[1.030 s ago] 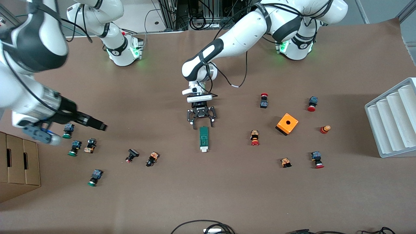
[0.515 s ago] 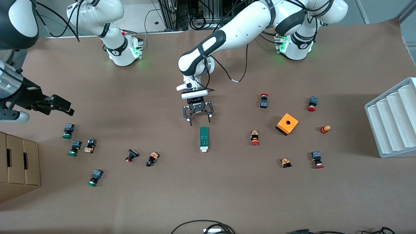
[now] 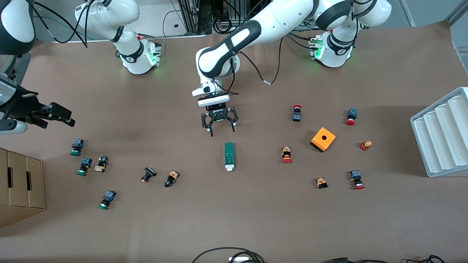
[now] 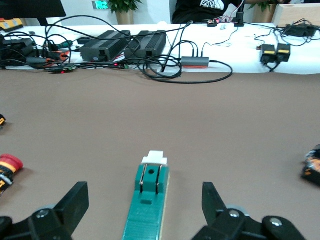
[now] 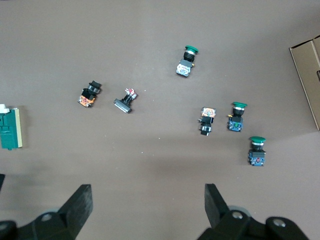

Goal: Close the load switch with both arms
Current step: 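Open the left gripper and lift it off the switch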

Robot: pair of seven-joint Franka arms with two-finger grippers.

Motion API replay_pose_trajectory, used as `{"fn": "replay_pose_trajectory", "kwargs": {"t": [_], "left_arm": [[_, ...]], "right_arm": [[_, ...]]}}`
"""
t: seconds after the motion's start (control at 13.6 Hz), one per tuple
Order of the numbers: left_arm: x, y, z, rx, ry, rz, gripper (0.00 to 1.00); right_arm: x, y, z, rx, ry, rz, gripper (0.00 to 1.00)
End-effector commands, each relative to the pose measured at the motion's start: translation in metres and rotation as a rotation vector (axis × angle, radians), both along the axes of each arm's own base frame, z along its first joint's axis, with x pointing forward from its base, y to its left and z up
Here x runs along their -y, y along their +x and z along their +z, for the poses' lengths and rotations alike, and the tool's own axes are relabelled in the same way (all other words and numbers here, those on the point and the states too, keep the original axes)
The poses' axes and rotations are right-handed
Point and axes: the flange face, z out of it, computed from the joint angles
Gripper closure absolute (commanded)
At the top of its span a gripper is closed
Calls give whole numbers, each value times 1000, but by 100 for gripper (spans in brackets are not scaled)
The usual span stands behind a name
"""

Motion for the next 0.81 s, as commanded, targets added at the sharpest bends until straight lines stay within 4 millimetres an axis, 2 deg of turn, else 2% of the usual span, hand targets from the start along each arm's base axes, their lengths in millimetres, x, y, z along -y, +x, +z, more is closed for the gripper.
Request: {"fn": "replay_pose_trajectory", "kwargs": {"t": [0.0, 0.37, 0.52, 0.59, 0.74], "left_arm": [[-3, 6, 50, -43, -8, -16, 0], [-10, 15, 102, -80, 16, -22, 0], [-16, 18, 131, -131, 63, -46, 0], [-23, 26, 146, -159, 74, -45, 0], [-28, 31, 173, -191, 90, -86, 0]], "right_arm": [[0, -2, 1, 18, -23, 20, 0], [0, -1, -1, 17, -41, 27, 0], [-1, -1, -1, 17, -48, 31, 0], [-3, 0, -2, 14, -49, 34, 0], [-12, 3, -2, 7, -48, 49, 0]]}}
